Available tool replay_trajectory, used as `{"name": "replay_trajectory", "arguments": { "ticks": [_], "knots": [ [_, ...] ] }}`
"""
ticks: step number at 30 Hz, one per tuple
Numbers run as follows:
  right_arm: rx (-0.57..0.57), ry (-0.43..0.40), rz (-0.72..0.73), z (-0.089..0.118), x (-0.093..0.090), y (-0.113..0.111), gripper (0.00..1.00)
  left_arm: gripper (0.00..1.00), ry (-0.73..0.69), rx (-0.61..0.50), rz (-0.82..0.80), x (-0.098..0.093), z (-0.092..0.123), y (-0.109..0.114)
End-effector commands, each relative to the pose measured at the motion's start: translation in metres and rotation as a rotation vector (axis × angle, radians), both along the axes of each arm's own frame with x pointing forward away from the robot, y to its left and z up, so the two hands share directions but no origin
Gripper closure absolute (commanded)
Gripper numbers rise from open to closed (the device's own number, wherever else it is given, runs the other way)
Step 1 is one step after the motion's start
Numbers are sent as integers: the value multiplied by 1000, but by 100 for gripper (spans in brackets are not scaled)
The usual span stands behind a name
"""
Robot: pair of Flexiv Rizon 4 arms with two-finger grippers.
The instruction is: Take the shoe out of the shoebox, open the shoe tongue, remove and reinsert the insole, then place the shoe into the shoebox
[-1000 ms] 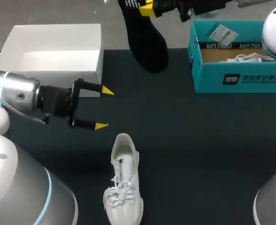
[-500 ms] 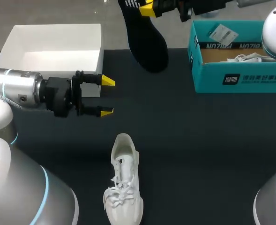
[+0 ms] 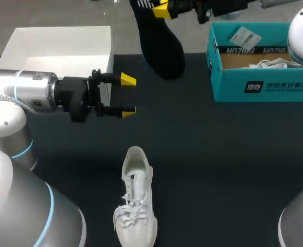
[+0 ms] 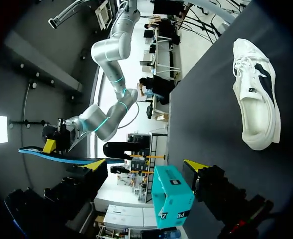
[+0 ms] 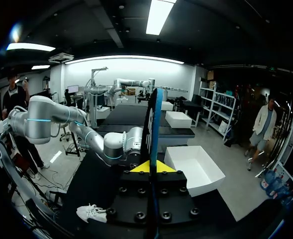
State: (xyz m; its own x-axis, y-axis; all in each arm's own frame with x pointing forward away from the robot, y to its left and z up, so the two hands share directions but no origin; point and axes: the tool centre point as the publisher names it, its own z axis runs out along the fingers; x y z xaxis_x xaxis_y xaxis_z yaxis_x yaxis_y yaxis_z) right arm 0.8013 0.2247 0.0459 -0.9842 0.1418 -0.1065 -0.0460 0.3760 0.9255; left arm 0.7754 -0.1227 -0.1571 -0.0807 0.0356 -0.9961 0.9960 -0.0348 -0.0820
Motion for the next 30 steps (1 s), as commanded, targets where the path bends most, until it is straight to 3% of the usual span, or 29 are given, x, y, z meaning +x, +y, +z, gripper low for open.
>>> {"name": "replay_trajectory", "arguments": {
  "ticks": [1,24,30],
  "knots": [
    [-1,1,-1,-1,1,2,100,0,-3,-5,3,0,-2,-3],
    [-1,1,-1,-1,1,2,100,0,-3,-5,3,0,-2,-3],
    [47,113,-8,-6,-2,-4,100,0,-3,-5,3,0,-2,-3]
  ]
}}
